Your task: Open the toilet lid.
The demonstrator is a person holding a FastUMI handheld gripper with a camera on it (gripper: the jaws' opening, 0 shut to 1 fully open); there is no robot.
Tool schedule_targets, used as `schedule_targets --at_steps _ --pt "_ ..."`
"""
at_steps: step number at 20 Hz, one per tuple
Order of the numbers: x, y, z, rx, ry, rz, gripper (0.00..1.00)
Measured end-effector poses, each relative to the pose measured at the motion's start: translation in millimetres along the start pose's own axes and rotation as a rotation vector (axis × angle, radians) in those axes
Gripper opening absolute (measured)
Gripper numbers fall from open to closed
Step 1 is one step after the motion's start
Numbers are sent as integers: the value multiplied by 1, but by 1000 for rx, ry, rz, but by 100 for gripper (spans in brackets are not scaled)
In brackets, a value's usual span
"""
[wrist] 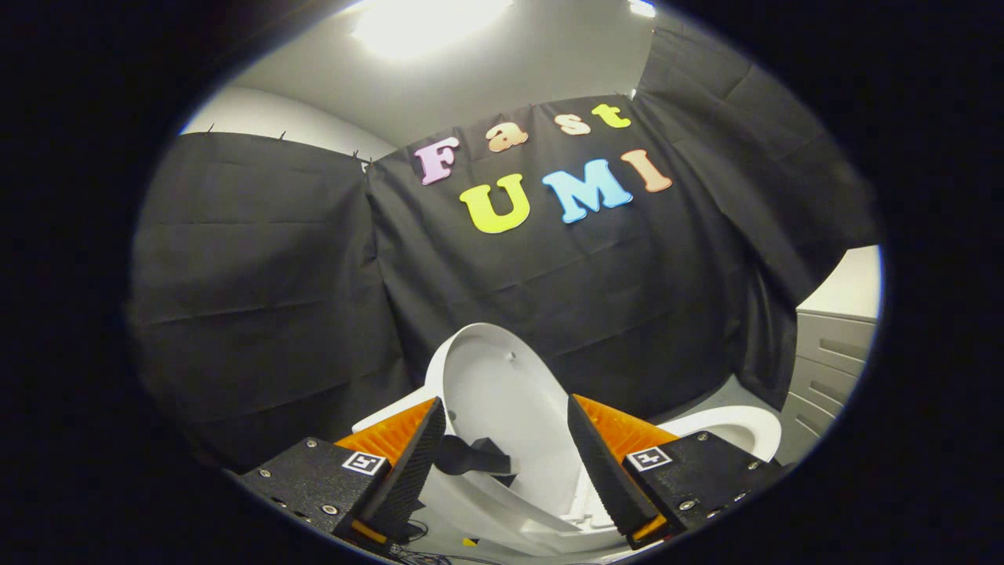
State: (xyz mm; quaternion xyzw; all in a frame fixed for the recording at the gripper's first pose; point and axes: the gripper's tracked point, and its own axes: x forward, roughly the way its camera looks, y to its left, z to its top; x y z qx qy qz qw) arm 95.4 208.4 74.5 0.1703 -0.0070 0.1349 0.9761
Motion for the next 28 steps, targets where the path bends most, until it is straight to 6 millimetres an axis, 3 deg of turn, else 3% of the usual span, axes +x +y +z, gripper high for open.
schedule_targets --at_steps 5,8,17,21,28 --pt "-18 -49 40 -59 -49 -109 95" --pt "-31 -72 52 -115 -59 -150 95" --pt "-69 -127 42 -296 8 -213 96" --pt "-90 -146 39 -293 8 -222 96" --pt "-105 -157 47 -283 -18 -225 96"
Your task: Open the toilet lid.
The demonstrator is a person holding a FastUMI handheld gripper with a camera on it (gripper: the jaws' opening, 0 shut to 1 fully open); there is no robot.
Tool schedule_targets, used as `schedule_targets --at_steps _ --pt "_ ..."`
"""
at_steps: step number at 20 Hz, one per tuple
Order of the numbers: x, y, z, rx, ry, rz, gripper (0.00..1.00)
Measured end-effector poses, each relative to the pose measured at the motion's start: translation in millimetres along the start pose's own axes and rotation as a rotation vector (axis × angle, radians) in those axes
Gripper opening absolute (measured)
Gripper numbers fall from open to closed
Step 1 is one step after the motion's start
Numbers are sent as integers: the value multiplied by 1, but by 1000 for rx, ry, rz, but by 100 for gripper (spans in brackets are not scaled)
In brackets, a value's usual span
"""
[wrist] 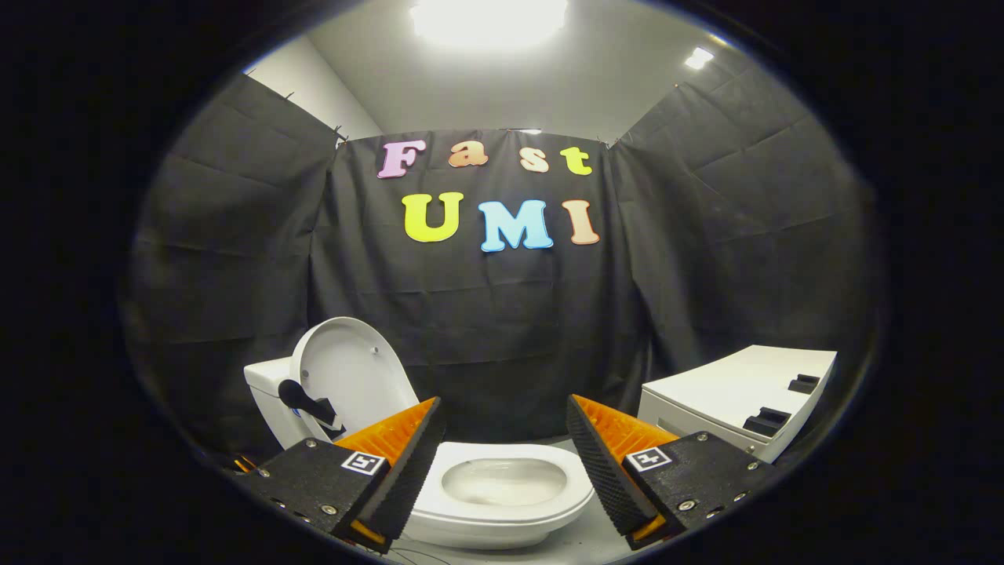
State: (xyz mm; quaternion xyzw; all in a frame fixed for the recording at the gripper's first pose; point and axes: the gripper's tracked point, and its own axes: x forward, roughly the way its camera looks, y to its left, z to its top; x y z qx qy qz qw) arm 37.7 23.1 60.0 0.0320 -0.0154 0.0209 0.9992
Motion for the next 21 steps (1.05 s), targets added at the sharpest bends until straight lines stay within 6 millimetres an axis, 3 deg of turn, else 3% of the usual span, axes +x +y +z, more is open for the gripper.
schedule_targets --at_steps 21 --pt "-5 -8 -8 32 9 -7 96"
